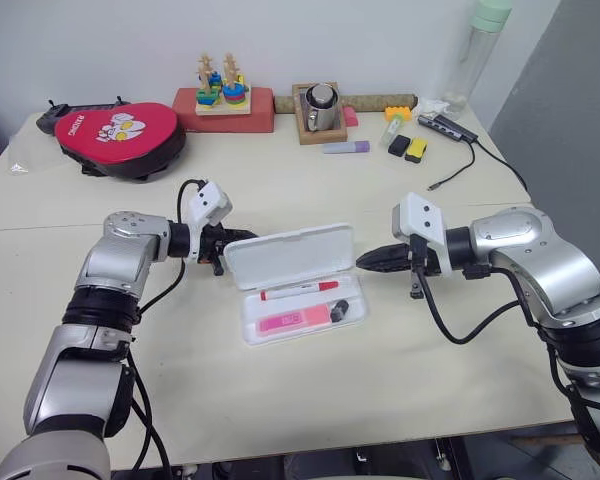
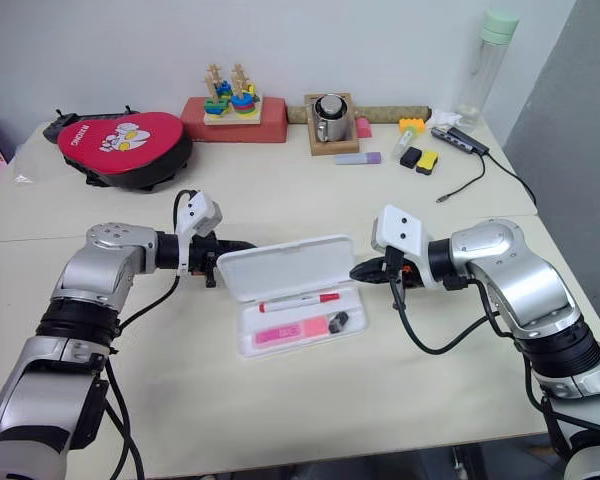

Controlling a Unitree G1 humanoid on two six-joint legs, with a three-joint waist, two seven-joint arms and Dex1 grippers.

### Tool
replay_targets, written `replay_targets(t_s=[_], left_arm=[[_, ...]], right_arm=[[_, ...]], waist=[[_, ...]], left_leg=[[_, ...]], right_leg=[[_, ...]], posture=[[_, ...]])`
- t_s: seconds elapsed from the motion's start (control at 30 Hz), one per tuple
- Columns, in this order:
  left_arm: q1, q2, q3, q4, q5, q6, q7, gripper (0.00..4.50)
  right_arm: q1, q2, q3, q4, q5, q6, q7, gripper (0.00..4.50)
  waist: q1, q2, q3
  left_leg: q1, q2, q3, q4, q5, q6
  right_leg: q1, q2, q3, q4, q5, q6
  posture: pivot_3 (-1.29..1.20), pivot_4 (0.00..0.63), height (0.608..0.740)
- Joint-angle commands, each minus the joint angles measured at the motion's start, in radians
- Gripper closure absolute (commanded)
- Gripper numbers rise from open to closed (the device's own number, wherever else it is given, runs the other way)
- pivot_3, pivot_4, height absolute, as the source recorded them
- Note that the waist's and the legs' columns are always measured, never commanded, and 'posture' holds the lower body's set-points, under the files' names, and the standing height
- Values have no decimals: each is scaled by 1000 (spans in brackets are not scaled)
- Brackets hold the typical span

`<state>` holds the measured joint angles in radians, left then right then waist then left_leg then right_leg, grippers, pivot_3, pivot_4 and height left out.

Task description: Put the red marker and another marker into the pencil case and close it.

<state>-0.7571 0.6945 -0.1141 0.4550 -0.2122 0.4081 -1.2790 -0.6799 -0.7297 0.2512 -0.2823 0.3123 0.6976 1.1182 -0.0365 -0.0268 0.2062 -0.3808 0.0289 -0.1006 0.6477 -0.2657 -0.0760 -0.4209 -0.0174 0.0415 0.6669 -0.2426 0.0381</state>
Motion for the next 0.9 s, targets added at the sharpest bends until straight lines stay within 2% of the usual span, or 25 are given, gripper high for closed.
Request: replay_targets(t_s=[0.03, 0.3, 0.9], left_arm=[[18, 38, 13, -122, -35, 44, -45, 3559], [100, 58, 15, -339, -100, 139, -62, 3559], [228, -12, -69, -507, -117, 196, -14, 3559]], right_arm=[[-1, -14, -29, -37, 17, -1, -2, 4500], [-5, -13, -23, -27, 19, -5, -4, 4500], [2, -25, -22, -34, 24, 2, -9, 4500]], waist=[[-1, 0, 0], [-5, 0, 0], [5, 0, 0]], left_leg=[[0, 0, 0, 0, 0, 0], [0, 0, 0, 0, 0, 0], [0, 0, 0, 2, 0, 0]], right_leg=[[0, 0, 0, 0, 0, 0], [0, 0, 0, 0, 0, 0], [1, 0, 1, 0, 0, 0]], posture=[[0, 150, 740], [0, 150, 740], [0, 150, 740]])
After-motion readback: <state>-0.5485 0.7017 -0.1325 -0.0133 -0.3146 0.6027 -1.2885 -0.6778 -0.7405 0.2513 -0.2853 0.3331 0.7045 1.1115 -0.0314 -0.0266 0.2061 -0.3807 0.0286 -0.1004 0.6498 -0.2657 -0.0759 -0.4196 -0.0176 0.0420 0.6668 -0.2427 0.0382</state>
